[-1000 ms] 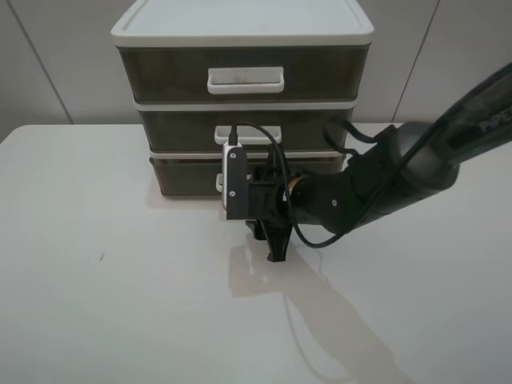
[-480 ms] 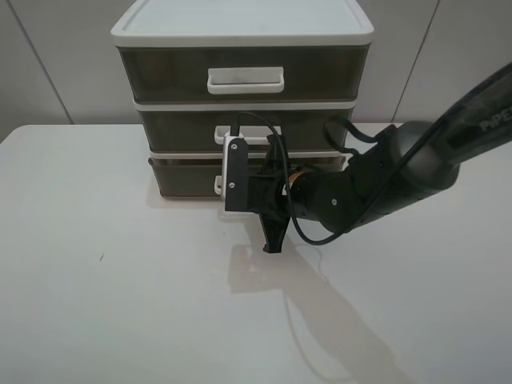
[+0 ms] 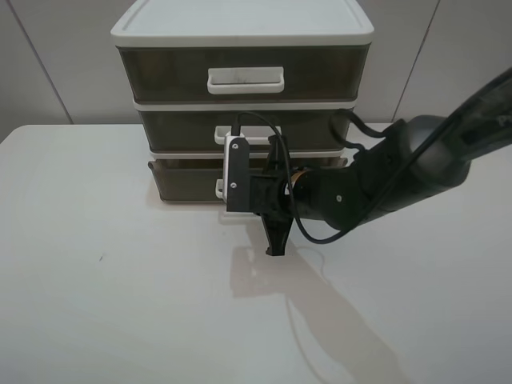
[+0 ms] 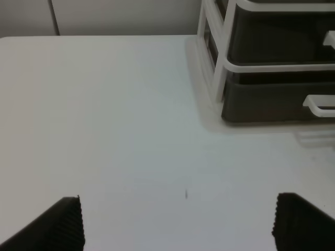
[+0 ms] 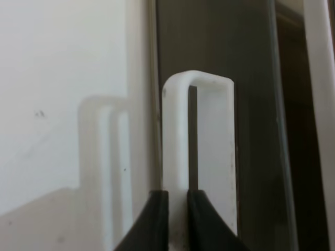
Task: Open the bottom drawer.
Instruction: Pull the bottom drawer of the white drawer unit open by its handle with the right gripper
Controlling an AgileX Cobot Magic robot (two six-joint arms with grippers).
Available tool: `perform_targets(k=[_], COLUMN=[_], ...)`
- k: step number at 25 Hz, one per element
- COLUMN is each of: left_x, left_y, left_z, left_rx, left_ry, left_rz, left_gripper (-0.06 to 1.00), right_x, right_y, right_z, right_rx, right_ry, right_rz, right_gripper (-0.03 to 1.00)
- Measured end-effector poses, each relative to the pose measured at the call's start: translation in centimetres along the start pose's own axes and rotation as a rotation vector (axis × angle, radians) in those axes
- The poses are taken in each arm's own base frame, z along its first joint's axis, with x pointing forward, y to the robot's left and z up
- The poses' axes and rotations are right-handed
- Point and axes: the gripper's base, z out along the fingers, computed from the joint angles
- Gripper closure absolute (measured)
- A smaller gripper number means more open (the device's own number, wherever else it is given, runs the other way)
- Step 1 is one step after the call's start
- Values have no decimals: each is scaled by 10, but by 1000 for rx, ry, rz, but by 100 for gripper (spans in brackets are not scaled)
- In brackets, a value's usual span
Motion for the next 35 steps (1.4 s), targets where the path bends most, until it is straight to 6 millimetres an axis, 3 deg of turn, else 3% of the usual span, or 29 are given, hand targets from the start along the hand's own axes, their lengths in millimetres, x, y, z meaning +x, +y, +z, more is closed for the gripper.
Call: perform_targets(k=[19,28,35], left_x=[0,0,0], left_y=[0,0,0], left_z=[0,0,0], left_rx=[0,0,0], left_ry=[0,0,0], left_rz=[0,0,0], left_gripper=[20,20,20], right_x=[-16,-11,-27], right_y=[9,14,21], right_z=[-18,-36,-44], right_rx=[-117,-135,-153], right_ry=[-8,1,-38], right_rz=[-9,12,-11], right_gripper=[91,92,97])
